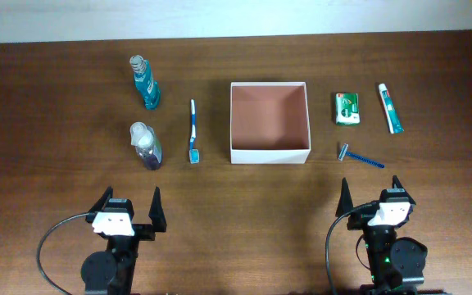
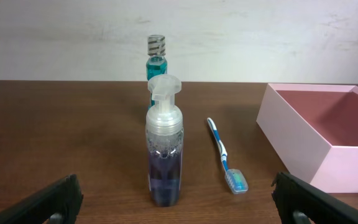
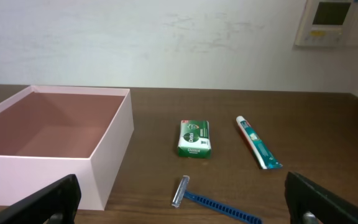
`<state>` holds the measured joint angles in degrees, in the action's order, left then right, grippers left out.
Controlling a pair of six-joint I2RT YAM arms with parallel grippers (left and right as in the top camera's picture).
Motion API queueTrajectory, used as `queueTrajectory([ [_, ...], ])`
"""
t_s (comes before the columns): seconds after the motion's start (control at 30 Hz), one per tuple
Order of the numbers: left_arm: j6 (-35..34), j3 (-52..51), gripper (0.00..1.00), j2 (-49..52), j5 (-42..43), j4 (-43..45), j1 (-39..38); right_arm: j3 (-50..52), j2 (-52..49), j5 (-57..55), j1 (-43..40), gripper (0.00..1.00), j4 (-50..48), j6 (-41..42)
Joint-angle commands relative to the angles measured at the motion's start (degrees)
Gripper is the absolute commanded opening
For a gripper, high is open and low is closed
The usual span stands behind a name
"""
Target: Pack container
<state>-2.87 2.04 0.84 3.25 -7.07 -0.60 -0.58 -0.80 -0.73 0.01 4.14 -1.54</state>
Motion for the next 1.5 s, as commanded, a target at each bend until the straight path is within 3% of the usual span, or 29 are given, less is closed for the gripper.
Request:
queueTrajectory([
  [0.0, -0.35, -0.17, 0.99, -0.55, 0.87, -0.07, 0.28, 0.26, 0.61, 0.11, -0.39, 0.98, 0.44, 0.04],
  [0.5, -0.33, -0.17, 0.99, -0.55, 0.85, 0.22, 0.28, 0.26, 0.59, 0.11, -0.39, 0.99, 0.44, 0.04],
  [0.83, 0.11, 1.6, 0.99, -0.55, 1.09, 13.9, 0.31, 0.26, 0.61, 0.11, -0.39, 0.98, 0.44, 0.04],
  [0.97, 2.14, 7.34, 0.99, 1.16, 1.44, 13.35, 0.28, 0.26, 0.59, 0.11, -0.39, 0.98, 0.44, 0.04],
  [1.1, 4.83, 18.84, 0.99, 10.08, 1.27, 4.31, 0.31, 0.26, 0.61, 0.11, -0.39, 0.98, 0.44, 0.04],
  [1.27, 6.23, 39.8, 0.99, 30.91, 2.27, -12.76, 0.28, 0.26, 0.61, 0.11, -0.39, 0.99, 0.44, 0.04],
  [1.47, 9.2, 64.46, 0.99, 53.37, 15.21, -30.73, 0.28, 0.26, 0.61, 0.11, -0.39, 0.99, 0.44, 0.04],
])
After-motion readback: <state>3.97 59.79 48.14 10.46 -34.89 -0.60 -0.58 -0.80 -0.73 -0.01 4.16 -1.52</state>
